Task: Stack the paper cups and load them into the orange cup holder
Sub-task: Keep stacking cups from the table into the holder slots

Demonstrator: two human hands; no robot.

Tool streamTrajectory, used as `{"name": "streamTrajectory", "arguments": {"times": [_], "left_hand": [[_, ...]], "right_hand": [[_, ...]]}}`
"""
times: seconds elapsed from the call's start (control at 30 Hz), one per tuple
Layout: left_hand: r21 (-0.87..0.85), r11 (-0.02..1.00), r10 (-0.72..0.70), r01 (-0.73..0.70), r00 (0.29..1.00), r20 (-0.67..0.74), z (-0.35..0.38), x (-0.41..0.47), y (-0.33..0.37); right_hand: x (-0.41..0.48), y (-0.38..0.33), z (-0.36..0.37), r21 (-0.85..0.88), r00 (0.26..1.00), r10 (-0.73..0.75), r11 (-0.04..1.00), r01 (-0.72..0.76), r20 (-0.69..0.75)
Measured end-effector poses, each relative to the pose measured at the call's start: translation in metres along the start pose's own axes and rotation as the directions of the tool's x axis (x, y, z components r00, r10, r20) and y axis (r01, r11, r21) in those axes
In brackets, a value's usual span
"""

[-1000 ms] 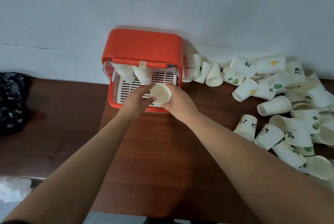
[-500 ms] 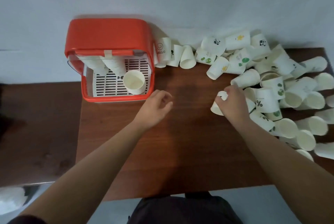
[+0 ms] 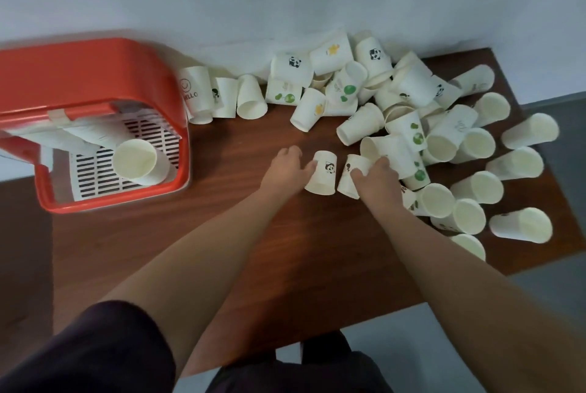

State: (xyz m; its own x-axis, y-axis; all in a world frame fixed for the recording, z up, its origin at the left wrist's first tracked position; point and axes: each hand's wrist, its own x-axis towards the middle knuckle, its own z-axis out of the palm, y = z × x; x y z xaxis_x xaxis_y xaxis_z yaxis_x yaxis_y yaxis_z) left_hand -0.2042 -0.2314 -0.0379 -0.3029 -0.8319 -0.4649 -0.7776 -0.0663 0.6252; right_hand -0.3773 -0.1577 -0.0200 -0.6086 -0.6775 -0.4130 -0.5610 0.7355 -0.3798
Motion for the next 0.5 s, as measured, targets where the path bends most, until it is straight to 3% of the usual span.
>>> {"name": "streamTrajectory", "arguments": {"times": [0.17, 0.27, 0.4, 0.5], "left_hand": [[0.013, 0.999, -0.047, 0.046, 0.993, 0.108, 0.019, 0.021, 0.012], [-0.061, 0.993, -0.088, 0.098, 0.984, 0.158, 0.027, 0.018, 0.003], [-0.273, 0.959, -0.073, 0.081, 0.997, 0.039, 0.022, -0.001, -0.014], [-0.412, 0.911, -0.068, 0.034, 0.995, -0.069, 0.007, -0.018, -0.027]], "right_hand": [[0.014, 0.002, 0.012, 0.028, 1.000, -0.016, 0.999, 0.016, 0.023], [0.021, 0.003, 0.019, 0.116, 0.992, 0.002, 0.993, -0.017, 0.124], [0.023, 0.004, 0.023, 0.364, 0.953, 0.057, 0.916, -0.168, 0.297], [0.016, -0.009, 0.022, 0.496, 0.927, 0.018, 0.841, -0.217, 0.375]]}}
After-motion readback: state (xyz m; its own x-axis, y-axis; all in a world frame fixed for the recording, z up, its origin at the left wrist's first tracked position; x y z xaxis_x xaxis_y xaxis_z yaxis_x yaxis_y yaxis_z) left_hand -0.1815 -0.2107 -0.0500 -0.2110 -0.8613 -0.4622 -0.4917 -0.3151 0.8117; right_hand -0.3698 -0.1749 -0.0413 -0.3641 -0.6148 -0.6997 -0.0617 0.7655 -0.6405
